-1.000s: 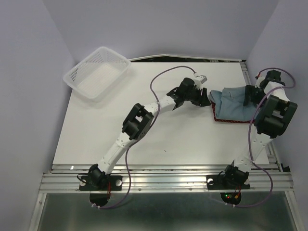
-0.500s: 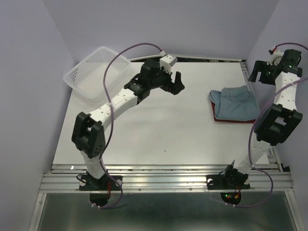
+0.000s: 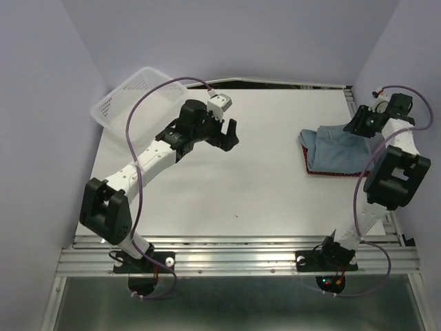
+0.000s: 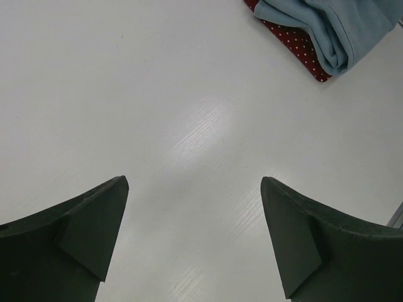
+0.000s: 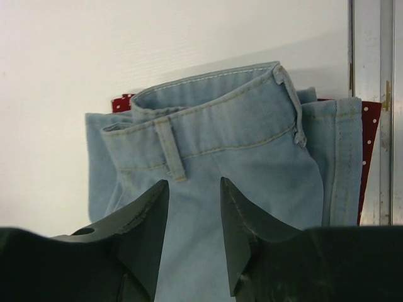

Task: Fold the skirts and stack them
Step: Neatly place the folded skirt to the corner

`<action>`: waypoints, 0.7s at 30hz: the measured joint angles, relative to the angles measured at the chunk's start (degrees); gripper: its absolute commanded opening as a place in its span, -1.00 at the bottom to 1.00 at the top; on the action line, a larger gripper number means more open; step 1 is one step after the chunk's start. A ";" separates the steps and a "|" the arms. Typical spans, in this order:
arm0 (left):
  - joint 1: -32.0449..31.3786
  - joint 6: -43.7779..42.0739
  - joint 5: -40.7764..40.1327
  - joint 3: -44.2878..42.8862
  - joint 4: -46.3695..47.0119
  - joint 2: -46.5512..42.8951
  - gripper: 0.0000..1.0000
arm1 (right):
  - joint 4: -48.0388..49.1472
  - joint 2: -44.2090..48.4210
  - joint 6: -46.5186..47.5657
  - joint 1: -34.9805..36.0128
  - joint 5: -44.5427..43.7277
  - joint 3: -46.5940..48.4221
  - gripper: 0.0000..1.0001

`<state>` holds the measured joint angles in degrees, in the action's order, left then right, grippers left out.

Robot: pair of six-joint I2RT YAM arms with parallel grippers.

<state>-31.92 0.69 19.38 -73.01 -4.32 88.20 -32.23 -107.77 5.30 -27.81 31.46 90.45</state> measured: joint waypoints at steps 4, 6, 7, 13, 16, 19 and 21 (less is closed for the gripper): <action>0.00 -0.22 0.04 0.46 0.26 0.00 0.97 | 4.68 -4.28 -0.48 0.00 -1.22 -0.74 -0.17; 0.02 -0.24 0.09 1.16 0.66 0.00 0.97 | 7.28 -6.34 -0.87 0.00 -1.86 -0.76 -0.18; 0.09 -0.24 0.09 1.55 0.63 0.00 0.97 | 8.57 -7.26 -1.14 0.00 -2.16 -0.76 -0.18; 1.38 0.42 0.42 2.54 -0.22 0.24 0.97 | 13.40 -10.91 -2.05 0.00 -3.43 -0.72 -0.04; 2.38 0.98 0.81 2.54 -0.26 0.24 0.97 | 14.21 -10.88 -2.38 0.02 -3.85 -0.59 0.27; 3.02 1.11 0.92 2.54 -0.33 0.22 0.97 | 14.62 -10.32 -2.78 0.07 -3.72 -0.57 0.40; 3.19 1.07 0.81 2.54 -0.59 0.20 0.97 | 14.49 -9.33 -2.78 0.15 -3.78 -0.57 0.43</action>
<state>-28.73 1.76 20.18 -70.48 -4.91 88.40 -17.74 -117.10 2.52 -27.66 27.68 89.89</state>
